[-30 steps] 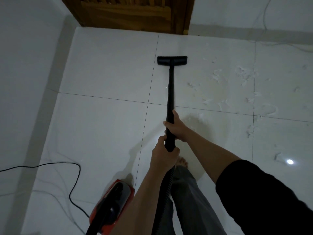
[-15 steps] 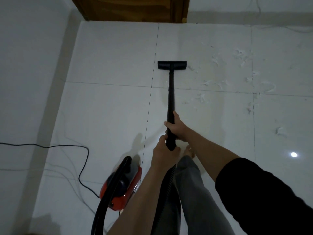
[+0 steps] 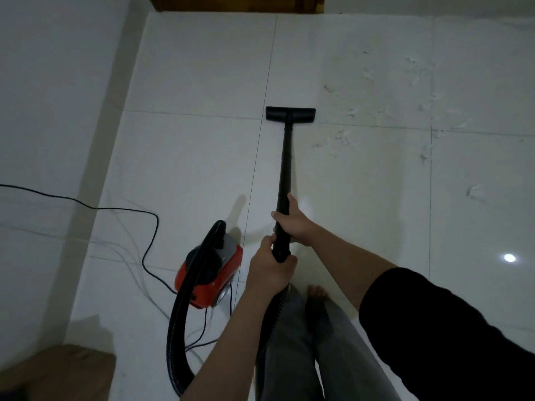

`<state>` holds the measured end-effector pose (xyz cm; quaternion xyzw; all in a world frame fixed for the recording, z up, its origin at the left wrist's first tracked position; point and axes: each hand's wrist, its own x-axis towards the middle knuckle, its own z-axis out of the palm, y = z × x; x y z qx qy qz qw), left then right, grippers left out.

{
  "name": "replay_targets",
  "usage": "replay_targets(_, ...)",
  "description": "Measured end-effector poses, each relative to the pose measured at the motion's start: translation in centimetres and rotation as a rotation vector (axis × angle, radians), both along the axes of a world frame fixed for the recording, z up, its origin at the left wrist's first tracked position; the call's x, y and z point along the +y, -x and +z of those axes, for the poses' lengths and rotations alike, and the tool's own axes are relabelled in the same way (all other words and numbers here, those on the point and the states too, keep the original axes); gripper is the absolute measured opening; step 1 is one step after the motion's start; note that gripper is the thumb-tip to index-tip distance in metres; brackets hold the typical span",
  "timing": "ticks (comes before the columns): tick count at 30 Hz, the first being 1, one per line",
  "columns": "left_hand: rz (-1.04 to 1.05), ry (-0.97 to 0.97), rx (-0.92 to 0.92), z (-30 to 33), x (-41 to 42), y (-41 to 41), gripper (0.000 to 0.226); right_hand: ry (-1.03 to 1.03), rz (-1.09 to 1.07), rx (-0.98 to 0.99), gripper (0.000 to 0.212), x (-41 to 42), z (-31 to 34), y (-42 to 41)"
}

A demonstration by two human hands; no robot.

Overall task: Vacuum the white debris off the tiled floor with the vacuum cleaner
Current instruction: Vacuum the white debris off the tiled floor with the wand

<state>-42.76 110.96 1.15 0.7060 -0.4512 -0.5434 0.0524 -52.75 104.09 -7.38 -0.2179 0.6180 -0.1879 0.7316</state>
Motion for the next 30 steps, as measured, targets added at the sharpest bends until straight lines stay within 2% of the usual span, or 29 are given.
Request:
replay_targets(11,0.048,-0.029,0.022,-1.1,9.2,-2.9,0.037,-0.021,0.053,0.051,0.08,8.4,-0.7,-3.2)
replay_targets(17,0.048,-0.046,0.035,-2.6,14.4,-5.9,0.047,-0.003,0.044,0.092,0.079,13.6,-1.6,-6.1)
replay_targets(30,-0.079,0.024,0.058,-5.8,27.1,-16.1,0.043,0.025,-0.005,0.137,0.082,26.5,-5.1,-15.2)
